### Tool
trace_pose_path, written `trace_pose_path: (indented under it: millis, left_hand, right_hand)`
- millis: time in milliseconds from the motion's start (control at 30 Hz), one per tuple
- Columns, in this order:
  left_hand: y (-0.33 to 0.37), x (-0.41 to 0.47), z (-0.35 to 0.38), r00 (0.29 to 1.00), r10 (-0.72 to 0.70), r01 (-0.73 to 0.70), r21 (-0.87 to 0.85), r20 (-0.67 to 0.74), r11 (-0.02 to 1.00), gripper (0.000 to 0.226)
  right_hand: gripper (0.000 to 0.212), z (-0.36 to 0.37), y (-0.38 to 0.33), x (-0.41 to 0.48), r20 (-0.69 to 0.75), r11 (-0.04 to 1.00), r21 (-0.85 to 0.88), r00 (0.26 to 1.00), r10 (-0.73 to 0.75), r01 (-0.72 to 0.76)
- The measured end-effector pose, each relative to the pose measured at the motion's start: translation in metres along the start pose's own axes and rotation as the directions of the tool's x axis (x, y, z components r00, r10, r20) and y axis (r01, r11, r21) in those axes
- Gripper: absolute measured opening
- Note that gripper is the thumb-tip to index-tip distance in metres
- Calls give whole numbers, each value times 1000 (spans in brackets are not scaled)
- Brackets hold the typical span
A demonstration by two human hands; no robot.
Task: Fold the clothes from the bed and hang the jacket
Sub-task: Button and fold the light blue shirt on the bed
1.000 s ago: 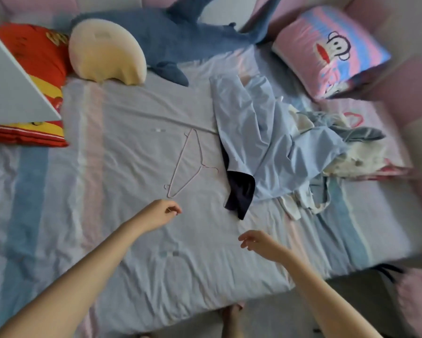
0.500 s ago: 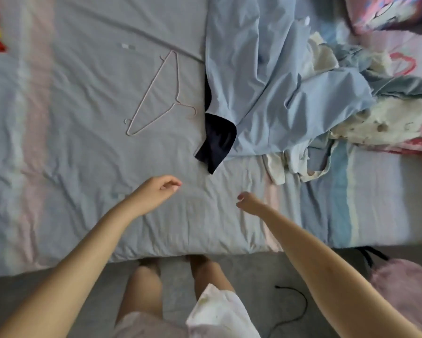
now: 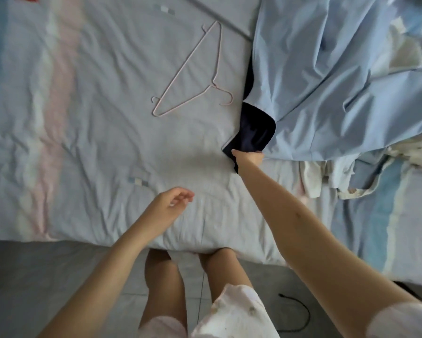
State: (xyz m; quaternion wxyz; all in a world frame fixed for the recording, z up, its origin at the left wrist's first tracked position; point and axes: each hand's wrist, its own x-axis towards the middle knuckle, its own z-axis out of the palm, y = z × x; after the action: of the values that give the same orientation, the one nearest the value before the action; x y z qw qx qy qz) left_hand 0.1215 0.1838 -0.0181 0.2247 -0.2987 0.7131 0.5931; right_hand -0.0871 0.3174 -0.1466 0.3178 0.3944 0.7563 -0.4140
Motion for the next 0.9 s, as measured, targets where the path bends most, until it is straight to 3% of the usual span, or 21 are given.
trace_pose_path:
  millis: [67,167,267,367,400,467,533,634,667,734,800,834,900]
  left_hand:
    - [-1,-4,-8,1000,-5,5,7,5,1000,25]
    - [0,-1,-18,1000,-11,12,24,-26,1000,23]
    - [6,3,-22,997,14,-9,77,-71,997,19]
    - [24,-1,-21,994,97,-85,181,-57,980,22]
    - [32,-3,-20,991,133,-122,231,-31,965,24]
    - [63,-13,-15,972,232,-229,318,29,920,36]
    - [104,-30,-8,944,325,-327,304,57,895,69]
    - [186,-58,2,891,453,-436,253,-10,864,108]
    - [211,-67,4,846,528,-506,201,-74,839,103]
    - [265,-102,-3,724,638,-648,61,-262,760,64]
    - [300,-125,-19,612,703,-704,156,-363,693,30]
    - [317,-142,-28,601,727,-684,257,-332,683,19]
    - [335,-164,-41,645,744,-646,393,-177,654,17]
  right_hand:
    - [87,-1,-1,4,-117,995,-95,993,-1,-11]
    - [53,-10,2,5,90,985,-171,996,-7,22]
    - [39,-23,2,-15,144,914,-298,960,-241,274]
    - [12,-46,-13,-58,262,728,-391,826,-499,564]
    - [8,-58,-23,-76,319,687,-372,781,-538,625]
    - [17,-92,-51,-125,368,702,-214,721,-587,680]
    - [17,-127,-80,-185,416,715,-8,653,-633,699]
    - [3,-166,-117,-279,544,587,200,410,-732,784]
    - [11,-176,-125,-308,569,534,239,329,-754,811]
    - [28,-202,-140,-366,571,416,265,206,-795,870]
    - [40,-225,-155,-403,491,311,285,141,-860,906]
    - [39,-241,-164,-422,415,253,293,116,-902,922]
    - [27,-261,-180,-443,273,187,268,112,-956,945]
